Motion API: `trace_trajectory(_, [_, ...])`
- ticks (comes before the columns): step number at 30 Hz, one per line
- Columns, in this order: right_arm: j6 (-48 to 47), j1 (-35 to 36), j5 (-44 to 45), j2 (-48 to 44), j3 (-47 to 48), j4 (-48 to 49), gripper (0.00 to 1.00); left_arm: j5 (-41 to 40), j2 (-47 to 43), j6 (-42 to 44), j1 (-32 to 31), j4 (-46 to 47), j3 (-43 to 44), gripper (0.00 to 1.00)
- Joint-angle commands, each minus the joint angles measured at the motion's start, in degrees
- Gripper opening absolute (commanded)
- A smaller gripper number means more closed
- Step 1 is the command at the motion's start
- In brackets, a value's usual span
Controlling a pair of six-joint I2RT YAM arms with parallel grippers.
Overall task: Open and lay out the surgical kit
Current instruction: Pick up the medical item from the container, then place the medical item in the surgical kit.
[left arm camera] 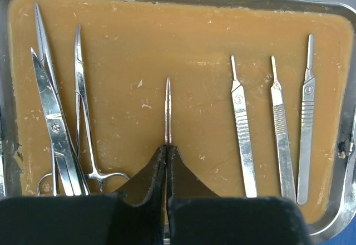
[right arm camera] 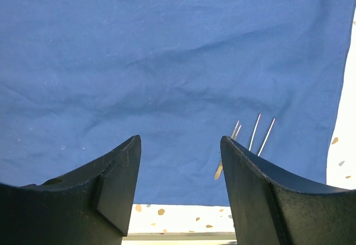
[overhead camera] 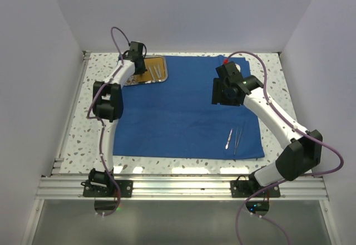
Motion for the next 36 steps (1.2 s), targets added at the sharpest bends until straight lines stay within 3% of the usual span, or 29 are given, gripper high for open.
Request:
trace_trajectory(1, [-0.41,-0.31,0.38,-0.28,1.97,-0.27,0.63,2.24,2.07,0.24,0.33,-0.55,-1.27,0.00])
trace_trajectory(10, [-0.06,-0.22,-0.77,-5.02,1.53,0.44,0.62,3.56,-6.98,-1.51,-0.89,-2.65,-0.83,0.00])
trace_trajectory(13, [-0.15,-0.31,0.54,-7.92,2.41,-0.17,0.62,3.30,-11.01,-3.00,-4.49,-5.37,0.83,0.00])
trace_trajectory(18, [1.08,-0.31,5.46,-13.20,5.66,-2.63,0.63,2.25,-17.52,-11.51,-16.26,-9.51,-1.17,0.00])
trace_trajectory(24, [4.86,-0.31,9.43,-21.98,6.46,-6.85,0.63,-0.83,-26.41,-25.14,-33.48,-5.56,-16.80,0.00])
trace_trajectory(29, [7.76,-0.31,8.90,-29.18,5.49,-11.77,0.63,-2.23,-23.78,-35.33,-47.88,-5.38,-18.14,0.00])
trace_trajectory(36, [8.64,-0.31,8.11,-35.79,7.07,-18.71,0.63,-4.09,-17.99,-41.32,-56.97,-2.22,-17.70,0.00])
